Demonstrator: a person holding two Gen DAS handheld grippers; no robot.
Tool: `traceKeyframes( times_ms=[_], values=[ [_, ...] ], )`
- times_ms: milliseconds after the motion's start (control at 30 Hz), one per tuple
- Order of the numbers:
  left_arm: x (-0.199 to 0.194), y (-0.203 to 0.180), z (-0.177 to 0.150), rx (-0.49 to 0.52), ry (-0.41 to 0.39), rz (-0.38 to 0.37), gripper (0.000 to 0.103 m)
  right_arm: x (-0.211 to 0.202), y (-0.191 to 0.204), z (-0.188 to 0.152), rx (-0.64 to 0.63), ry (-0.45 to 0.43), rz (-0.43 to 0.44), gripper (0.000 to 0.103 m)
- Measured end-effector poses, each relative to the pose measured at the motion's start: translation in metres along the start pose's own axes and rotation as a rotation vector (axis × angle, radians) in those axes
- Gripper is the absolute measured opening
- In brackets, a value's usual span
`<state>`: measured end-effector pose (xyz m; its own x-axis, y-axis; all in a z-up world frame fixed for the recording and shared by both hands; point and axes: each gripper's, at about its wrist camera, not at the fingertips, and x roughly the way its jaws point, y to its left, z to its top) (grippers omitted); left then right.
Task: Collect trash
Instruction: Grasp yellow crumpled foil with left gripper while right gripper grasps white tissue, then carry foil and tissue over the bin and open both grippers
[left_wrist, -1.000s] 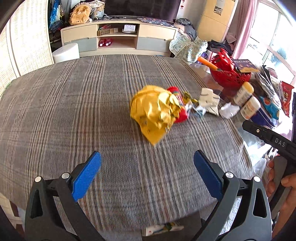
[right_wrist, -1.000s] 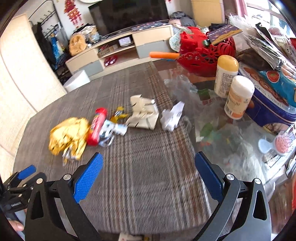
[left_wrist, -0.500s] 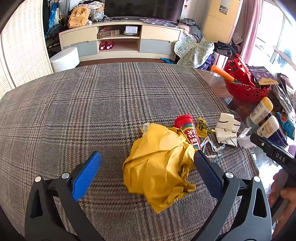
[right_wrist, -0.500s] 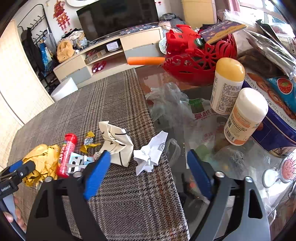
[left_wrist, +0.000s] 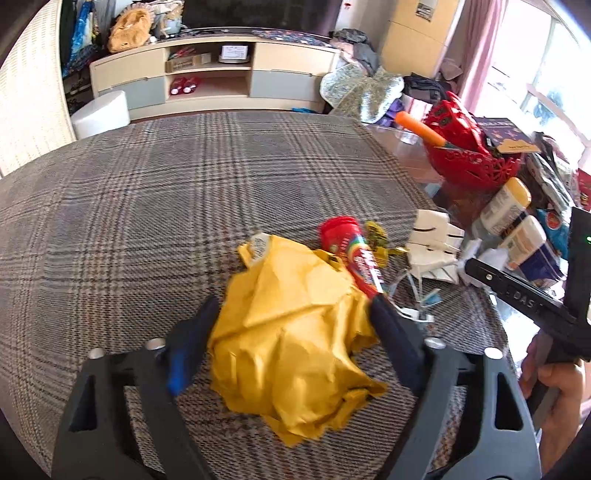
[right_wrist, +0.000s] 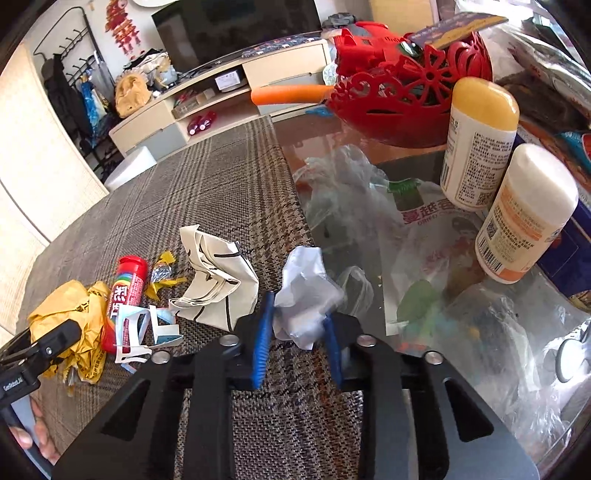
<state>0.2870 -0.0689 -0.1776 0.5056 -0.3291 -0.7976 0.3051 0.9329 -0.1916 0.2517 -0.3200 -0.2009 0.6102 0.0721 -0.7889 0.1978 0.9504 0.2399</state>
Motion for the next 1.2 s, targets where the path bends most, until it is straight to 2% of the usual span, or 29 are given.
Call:
traceKeyframes(
  times_ms=[133, 400, 500, 633, 800, 1000, 1200],
  values=[
    [-0.006, -0.011, -0.003, 0.034, -0.006, 0.03, 0.063, -0.008, -0.001, -0.001, -0.002, -0.015, 0.0, 0.018],
    [-0.046, -0.013, -0.016, 0.039, -0.059, 0.063, 0.06, -0.043, 0.003, -0.007, -0.035, -0.041, -0.015, 0.016],
    [-0.068, -0.014, -0.025, 0.035, -0.068, 0.062, 0.06, -0.067, 0.011, -0.018, -0.054, -0.047, 0.0, 0.016],
    [-0.105, -0.021, -0.046, 0.029, -0.089, 0.071, 0.06, -0.099, 0.032, -0.049, -0.1, -0.019, 0.038, 0.016],
    [-0.142, -0.03, -0.084, -0.011, -0.082, 0.059, 0.06, -0.131, 0.045, -0.099, -0.129, 0.018, 0.069, 0.016],
    [-0.18, -0.048, -0.149, -0.016, -0.083, 0.038, 0.061, -0.163, 0.052, -0.155, -0.148, 0.049, 0.091, 0.016],
    [-0.179, -0.057, -0.212, -0.046, -0.044, 0.005, 0.061, -0.179, 0.05, -0.205, -0.146, 0.092, 0.101, 0.016]
  ],
)
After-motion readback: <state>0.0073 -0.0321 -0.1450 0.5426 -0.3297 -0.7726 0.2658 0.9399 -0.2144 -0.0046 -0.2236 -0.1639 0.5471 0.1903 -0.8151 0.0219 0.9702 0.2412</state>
